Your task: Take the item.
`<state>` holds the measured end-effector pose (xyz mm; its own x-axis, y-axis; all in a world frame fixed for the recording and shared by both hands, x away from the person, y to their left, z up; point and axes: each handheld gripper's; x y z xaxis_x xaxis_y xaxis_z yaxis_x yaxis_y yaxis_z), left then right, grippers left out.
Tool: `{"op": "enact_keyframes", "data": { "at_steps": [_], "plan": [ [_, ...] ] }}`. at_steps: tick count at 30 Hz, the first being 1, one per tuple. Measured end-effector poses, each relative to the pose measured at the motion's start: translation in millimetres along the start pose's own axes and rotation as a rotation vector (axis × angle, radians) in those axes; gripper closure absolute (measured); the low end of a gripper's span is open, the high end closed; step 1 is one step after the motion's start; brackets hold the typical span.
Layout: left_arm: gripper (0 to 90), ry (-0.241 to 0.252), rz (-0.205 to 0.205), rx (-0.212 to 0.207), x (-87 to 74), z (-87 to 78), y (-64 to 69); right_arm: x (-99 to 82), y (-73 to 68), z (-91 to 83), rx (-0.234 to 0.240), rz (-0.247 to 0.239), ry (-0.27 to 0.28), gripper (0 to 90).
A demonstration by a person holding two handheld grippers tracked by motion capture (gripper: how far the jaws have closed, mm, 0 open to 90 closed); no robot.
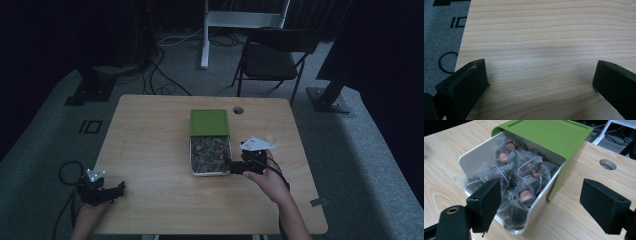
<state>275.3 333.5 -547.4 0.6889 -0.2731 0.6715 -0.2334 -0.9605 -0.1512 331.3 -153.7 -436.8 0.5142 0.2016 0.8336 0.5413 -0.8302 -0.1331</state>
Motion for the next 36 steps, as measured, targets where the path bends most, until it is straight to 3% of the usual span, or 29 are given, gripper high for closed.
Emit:
{"op": "enact_keyframes", "data": {
  "at_steps": [18,25,36],
  "plan": [
    [0.2,0.001,-0.001,0.0,0.0,0.1,0.1,6.1,-29.1,27.4,0.057,-0.031,-0.021,21.8],
    [0.2,0.0,0.0,0.0,0.0,0.0,0.0,3.0,-40.7,43.7,0.08,0.008,-0.035,31.5],
    [0.2,0.0,0.0,0.0,0.0,0.0,0.0,-0.7,-49.5,66.3,0.054,0.038,-0.056,40.5]
  ]
}}
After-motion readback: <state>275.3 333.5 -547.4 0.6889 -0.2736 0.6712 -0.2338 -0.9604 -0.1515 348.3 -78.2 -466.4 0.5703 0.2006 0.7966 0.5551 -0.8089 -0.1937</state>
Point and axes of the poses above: each handheld gripper's, and its own axes: z roughly forward along the jaws, x roughly out of its top, y roughly to its right, and after that the axes turned 12 degrees about z, right-handed
